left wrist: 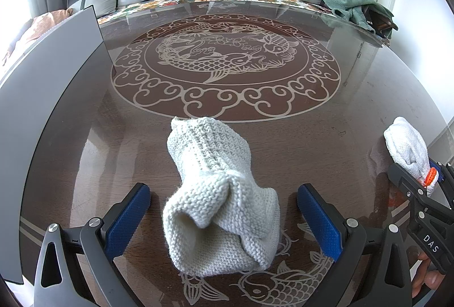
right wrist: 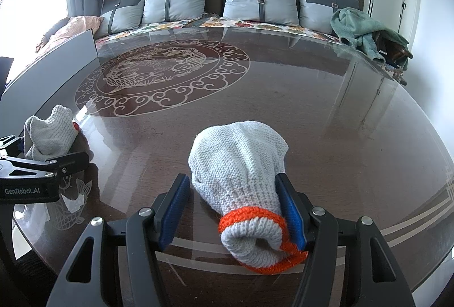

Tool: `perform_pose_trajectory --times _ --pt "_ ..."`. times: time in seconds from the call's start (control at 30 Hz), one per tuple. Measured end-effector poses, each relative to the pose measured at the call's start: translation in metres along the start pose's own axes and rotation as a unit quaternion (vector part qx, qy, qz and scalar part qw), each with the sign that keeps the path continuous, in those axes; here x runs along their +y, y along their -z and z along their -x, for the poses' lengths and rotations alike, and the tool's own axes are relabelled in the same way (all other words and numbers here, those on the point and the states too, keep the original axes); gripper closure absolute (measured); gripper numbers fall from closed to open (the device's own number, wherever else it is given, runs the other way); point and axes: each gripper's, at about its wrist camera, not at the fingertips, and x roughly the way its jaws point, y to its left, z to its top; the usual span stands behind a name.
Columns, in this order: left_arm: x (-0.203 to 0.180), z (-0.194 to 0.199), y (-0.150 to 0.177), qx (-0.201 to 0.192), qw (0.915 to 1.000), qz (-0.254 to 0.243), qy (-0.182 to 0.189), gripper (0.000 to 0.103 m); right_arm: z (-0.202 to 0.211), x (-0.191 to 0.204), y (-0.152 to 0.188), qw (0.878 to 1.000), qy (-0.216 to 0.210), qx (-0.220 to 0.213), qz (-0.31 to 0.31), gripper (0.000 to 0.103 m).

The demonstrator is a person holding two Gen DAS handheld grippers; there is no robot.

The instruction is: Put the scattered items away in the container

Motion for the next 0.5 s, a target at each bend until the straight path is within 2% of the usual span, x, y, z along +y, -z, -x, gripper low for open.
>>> perform_pose_trajectory --times 0.5 --pt "-0.0002 -0.0001 0.0001 -0.001 1.0 0.001 0.0 0.0 0.0001 0.0007 0.0001 1.0 0.001 -0.001 0.0 0.04"
